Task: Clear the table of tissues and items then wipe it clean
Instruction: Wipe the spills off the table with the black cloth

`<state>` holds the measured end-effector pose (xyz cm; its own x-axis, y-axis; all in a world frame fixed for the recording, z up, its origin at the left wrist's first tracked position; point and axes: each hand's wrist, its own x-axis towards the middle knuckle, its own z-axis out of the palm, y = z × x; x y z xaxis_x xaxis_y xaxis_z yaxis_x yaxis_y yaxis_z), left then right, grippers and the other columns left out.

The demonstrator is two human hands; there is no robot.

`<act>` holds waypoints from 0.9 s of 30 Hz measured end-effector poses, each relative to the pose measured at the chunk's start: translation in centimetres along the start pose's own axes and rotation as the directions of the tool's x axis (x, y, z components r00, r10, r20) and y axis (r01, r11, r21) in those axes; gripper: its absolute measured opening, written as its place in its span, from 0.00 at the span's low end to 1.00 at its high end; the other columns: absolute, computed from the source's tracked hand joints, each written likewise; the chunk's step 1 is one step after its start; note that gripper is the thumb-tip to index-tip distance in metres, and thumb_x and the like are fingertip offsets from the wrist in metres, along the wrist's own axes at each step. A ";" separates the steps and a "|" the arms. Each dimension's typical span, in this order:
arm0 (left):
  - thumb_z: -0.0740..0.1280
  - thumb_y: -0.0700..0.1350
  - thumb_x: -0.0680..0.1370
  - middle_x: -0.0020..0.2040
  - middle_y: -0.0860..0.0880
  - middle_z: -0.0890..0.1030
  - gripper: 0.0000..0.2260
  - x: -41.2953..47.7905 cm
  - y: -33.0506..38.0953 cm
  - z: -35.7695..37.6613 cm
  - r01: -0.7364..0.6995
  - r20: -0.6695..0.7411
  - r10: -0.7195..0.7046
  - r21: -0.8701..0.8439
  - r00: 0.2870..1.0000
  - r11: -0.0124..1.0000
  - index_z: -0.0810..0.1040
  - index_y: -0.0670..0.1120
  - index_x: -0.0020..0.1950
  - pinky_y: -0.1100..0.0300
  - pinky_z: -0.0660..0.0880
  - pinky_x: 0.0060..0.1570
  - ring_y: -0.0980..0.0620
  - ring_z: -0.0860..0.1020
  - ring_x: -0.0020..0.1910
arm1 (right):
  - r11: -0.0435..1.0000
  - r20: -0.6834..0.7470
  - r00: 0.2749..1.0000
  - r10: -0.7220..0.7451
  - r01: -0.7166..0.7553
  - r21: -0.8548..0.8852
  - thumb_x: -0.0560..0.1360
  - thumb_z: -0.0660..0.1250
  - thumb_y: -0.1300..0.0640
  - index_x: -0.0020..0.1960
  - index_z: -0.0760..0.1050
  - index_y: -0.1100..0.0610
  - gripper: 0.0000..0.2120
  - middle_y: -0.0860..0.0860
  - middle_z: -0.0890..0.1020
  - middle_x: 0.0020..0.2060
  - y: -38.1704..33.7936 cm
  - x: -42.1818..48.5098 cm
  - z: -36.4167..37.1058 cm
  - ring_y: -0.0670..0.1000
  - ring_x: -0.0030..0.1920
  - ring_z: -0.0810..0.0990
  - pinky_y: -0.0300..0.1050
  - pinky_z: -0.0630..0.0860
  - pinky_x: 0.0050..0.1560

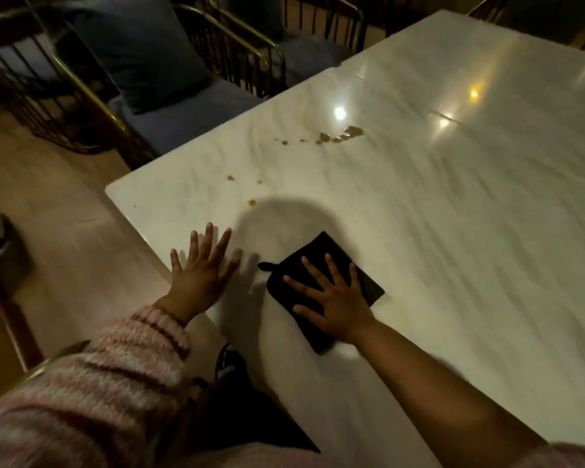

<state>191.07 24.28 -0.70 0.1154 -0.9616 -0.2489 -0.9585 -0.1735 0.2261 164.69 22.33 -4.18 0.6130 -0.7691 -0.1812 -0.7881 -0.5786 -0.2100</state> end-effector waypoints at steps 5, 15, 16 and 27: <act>0.38 0.69 0.75 0.70 0.59 0.27 0.28 8.6 -6.1 -4.0 -0.095 0.035 0.096 -0.039 0.995 0.995 0.33 0.63 0.72 0.42 0.32 0.69 0.54 0.29 0.71 | 0.997 -0.015 0.997 0.071 -0.070 0.009 0.66 0.27 0.27 0.68 0.34 0.28 0.30 0.40 0.36 0.74 -2.3 10.6 -2.2 0.56 0.73 0.30 0.66 0.30 0.67; 0.41 0.64 0.76 0.70 0.57 0.27 0.27 21.3 -9.3 -10.5 -0.251 0.068 0.247 0.051 0.967 0.967 0.33 0.63 0.72 0.45 0.27 0.66 0.53 0.28 0.70 | 0.982 -0.018 0.982 0.187 -0.186 0.036 0.72 0.38 0.29 0.68 0.38 0.26 0.25 0.39 0.38 0.74 -2.7 19.4 -4.0 0.55 0.74 0.31 0.65 0.32 0.70; 0.40 0.65 0.76 0.70 0.56 0.27 0.27 21.9 -9.1 -10.8 -0.261 0.077 0.256 0.050 0.964 0.964 0.33 0.63 0.72 0.45 0.27 0.66 0.52 0.28 0.70 | 0.982 -0.008 0.983 0.186 -0.185 0.037 0.71 0.38 0.29 0.68 0.39 0.26 0.26 0.39 0.37 0.74 -2.6 19.9 -4.4 0.55 0.73 0.30 0.65 0.32 0.70; 0.39 0.66 0.75 0.71 0.57 0.28 0.27 31.2 -10.2 -13.1 -0.422 0.112 0.415 0.041 0.903 0.906 0.32 0.64 0.70 0.44 0.29 0.68 0.51 0.28 0.71 | 0.889 -0.065 0.888 0.456 -0.451 0.077 0.67 0.29 0.26 0.67 0.28 0.29 0.30 0.38 0.34 0.72 -0.3 26.5 -5.7 0.54 0.74 0.32 0.64 0.37 0.72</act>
<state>207.83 -6.72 1.58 -0.3232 -0.9164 -0.2363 -0.9274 0.2571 0.2716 180.85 0.63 -3.42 0.1813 -0.9640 -0.1946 -0.9729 -0.1469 -0.1788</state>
